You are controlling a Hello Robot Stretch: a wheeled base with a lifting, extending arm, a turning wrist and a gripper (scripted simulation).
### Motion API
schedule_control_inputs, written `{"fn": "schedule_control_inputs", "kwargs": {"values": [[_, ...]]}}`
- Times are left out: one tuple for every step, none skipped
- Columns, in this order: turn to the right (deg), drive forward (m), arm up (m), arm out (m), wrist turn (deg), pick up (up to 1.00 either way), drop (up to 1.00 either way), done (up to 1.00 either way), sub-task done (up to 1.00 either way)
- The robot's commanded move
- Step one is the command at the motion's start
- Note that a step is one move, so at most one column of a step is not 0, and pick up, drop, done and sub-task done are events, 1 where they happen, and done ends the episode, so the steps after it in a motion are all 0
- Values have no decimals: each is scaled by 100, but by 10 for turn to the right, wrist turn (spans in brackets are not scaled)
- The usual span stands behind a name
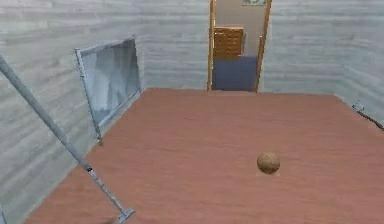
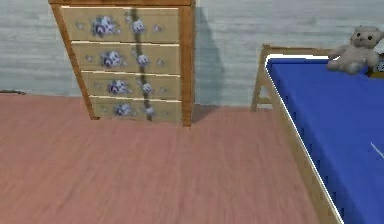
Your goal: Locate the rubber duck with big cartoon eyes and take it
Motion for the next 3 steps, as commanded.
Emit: {"fn": "schedule_control_inputs", "kwargs": {"values": [[0,100,0,0,0,0,0,0,0],[0,35,0,0,0,0,0,0,0],[420,0,0,0,0,0,0,0,0]]}}
